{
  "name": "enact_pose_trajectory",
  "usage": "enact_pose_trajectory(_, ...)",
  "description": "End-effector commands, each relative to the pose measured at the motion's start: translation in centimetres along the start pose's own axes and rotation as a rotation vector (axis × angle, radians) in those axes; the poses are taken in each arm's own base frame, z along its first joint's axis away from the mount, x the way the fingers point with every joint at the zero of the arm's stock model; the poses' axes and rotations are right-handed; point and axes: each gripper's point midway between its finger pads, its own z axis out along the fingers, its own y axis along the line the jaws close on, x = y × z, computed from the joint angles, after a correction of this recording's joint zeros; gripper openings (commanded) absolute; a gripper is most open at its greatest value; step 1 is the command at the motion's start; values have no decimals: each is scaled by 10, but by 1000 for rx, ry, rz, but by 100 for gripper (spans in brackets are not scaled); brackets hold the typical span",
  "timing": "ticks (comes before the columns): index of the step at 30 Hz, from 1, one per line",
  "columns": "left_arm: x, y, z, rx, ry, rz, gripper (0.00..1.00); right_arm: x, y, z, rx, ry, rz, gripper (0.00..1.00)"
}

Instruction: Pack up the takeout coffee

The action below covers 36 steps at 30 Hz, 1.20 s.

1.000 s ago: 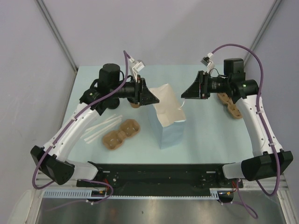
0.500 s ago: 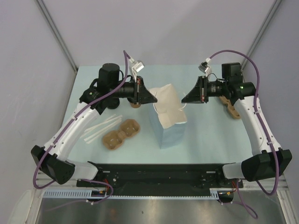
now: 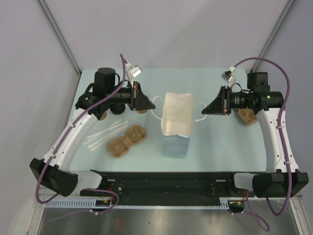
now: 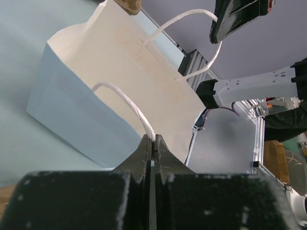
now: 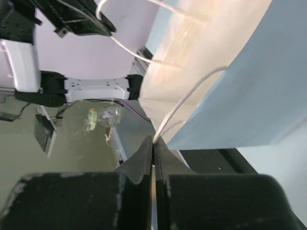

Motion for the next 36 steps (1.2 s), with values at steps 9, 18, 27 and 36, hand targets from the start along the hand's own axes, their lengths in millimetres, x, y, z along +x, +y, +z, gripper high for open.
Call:
enact_pose_trajectory(9, 21, 37, 8, -63, -5, -46, 0, 10, -67, -10, 185, 72, -51, 0)
enact_pose_trajectory(18, 52, 77, 20, -157, 47, -128, 0, 16, -99, -11, 261, 114, -57, 0)
enact_pose_trajectory(27, 80, 95, 30, -167, 82, -213, 0, 32, -126, 1, 280, 138, -25, 0)
enact_pose_trajectory(36, 94, 93, 45, -96, 108, -264, 0, 37, -137, 17, 262, 152, 0, 0)
